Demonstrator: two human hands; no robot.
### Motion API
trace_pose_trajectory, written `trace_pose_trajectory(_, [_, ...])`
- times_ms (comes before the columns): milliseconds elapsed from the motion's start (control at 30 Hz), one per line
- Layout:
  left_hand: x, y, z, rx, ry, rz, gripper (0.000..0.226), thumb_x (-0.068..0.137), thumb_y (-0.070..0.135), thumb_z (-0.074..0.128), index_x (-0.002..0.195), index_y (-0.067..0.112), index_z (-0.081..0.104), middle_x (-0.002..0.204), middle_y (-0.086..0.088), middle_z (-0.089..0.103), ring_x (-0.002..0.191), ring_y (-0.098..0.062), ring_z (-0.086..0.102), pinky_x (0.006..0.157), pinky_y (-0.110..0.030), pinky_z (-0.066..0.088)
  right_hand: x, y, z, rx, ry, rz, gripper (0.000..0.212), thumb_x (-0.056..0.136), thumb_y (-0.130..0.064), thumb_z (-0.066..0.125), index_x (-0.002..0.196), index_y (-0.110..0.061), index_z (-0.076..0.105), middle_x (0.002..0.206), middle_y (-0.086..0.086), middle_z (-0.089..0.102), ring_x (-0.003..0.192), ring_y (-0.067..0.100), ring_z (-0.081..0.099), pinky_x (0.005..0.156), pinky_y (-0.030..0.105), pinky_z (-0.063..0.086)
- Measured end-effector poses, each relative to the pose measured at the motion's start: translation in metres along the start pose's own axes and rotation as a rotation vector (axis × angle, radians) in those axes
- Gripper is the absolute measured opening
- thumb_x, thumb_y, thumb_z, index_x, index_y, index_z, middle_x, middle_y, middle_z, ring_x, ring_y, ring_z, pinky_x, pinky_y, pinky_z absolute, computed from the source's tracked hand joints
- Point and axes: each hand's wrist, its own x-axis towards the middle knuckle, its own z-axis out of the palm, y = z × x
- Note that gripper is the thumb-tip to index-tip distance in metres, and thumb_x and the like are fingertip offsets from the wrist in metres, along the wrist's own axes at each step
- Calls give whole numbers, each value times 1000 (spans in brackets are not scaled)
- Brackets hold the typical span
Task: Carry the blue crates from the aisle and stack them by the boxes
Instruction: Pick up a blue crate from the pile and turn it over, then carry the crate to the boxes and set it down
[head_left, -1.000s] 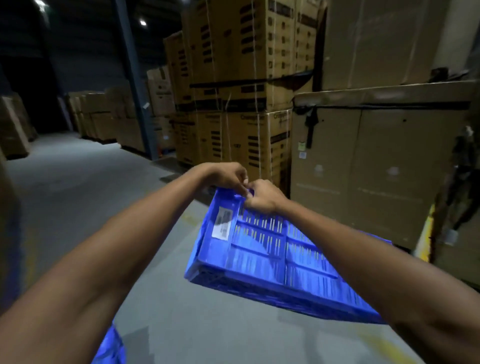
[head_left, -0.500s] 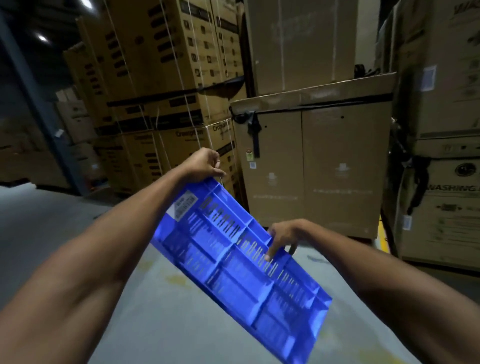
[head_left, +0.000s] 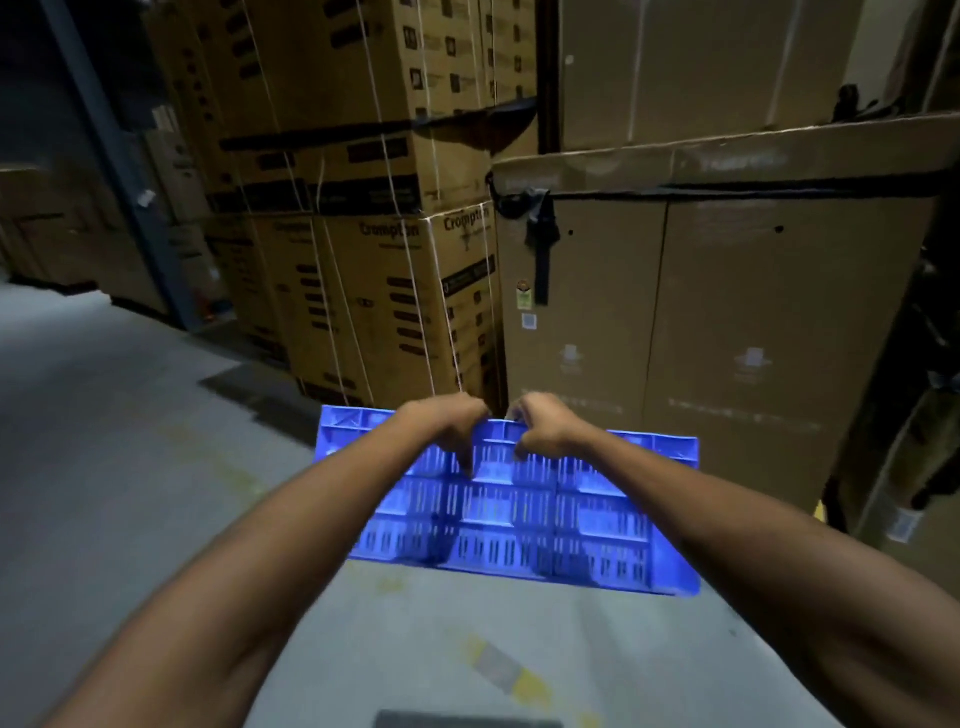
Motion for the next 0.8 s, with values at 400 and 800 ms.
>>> trace_pose_trajectory(400, [295,-25,55,116,342,249,33,73,18,75,101,21,57,103,-7,69,102,-31,64,77,-36,39,138,202,55,-122,0,484,39,73,-48,76,92,-17,63,99,10,67,100,31,64,73,35,51])
trace_pose_trajectory(800, [606,23,250,141,341,349,13,86,18,66,96,16,58,96,-10,67,91,-33,63,66,-36,38,257,458,232,-312,161,573,44,86,-40,68,127,-25,63,118,4,70,111,29,64,84,40,52])
